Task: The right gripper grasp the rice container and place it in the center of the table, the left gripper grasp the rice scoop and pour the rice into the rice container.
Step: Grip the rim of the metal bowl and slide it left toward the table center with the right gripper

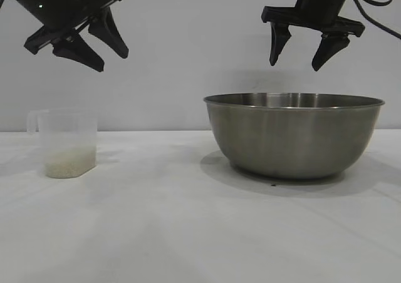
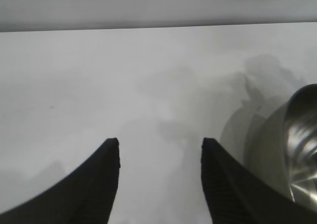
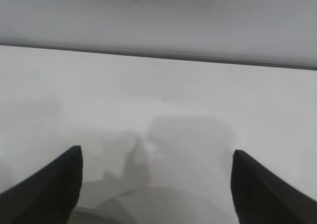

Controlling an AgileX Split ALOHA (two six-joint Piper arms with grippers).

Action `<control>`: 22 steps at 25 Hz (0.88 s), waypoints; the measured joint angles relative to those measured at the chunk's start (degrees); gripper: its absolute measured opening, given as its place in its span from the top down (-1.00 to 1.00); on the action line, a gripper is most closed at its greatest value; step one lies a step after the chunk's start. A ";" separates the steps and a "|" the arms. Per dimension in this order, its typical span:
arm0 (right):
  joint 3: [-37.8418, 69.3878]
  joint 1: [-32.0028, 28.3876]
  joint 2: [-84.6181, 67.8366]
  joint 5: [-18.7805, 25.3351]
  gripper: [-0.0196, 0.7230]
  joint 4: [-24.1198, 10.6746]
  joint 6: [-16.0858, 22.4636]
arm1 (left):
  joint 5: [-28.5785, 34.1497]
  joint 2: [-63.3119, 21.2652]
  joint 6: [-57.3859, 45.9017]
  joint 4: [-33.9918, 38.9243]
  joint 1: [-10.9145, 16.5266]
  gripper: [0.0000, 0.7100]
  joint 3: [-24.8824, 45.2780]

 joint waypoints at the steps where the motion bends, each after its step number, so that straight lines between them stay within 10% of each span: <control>1: 0.00 0.00 0.00 0.04 -0.59 0.00 0.00 | 0.00 0.00 0.00 0.00 0.00 0.09 0.00; 15: 0.00 0.00 0.00 1.10 -0.59 -0.13 0.00 | 0.00 0.00 0.11 0.00 0.00 0.09 0.00; 22: 0.00 0.10 -4.76 13.27 -0.59 -3.65 0.00 | 0.00 0.00 0.11 0.00 0.00 0.09 0.00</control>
